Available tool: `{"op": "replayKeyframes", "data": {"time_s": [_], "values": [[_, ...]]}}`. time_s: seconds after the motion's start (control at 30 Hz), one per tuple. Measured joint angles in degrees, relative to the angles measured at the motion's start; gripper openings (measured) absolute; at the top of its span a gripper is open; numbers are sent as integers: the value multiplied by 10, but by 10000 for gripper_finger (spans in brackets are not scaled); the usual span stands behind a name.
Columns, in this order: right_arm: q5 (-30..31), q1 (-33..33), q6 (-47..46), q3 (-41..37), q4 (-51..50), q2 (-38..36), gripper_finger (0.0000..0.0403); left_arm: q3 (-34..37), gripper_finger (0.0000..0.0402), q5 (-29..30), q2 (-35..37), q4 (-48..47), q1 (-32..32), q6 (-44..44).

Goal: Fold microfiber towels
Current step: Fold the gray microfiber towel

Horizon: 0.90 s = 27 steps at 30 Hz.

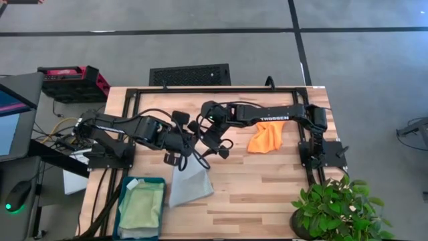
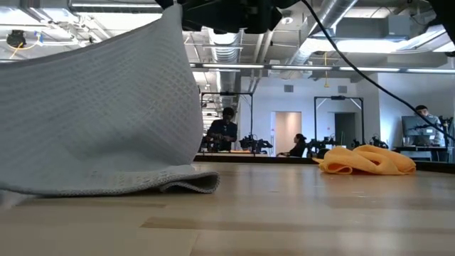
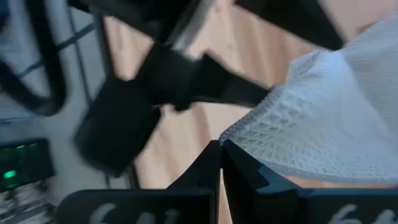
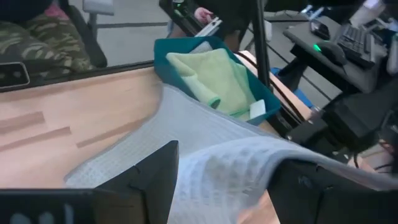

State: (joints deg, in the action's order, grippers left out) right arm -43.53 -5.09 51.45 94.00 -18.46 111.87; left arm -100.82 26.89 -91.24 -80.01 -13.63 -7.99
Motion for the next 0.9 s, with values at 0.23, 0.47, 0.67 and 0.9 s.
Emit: {"op": "replayKeyframes", "data": {"time_s": [0.23, 0.47, 0.67, 0.9], "values": [[0, 6, 11, 0, -12, 0, 244, 0, 0, 35, 0, 0, 0, 0], [0, 6, 11, 0, -29, 0, 244, 0, 0, 84, 0, 2, -2, -9], [-1, 6, 13, 0, -39, 0, 244, -18, 0, 82, 0, 3, -2, -15], [-1, 5, 10, 0, -54, 0, 244, -60, 0, 85, 0, 16, -1, -29]]}}
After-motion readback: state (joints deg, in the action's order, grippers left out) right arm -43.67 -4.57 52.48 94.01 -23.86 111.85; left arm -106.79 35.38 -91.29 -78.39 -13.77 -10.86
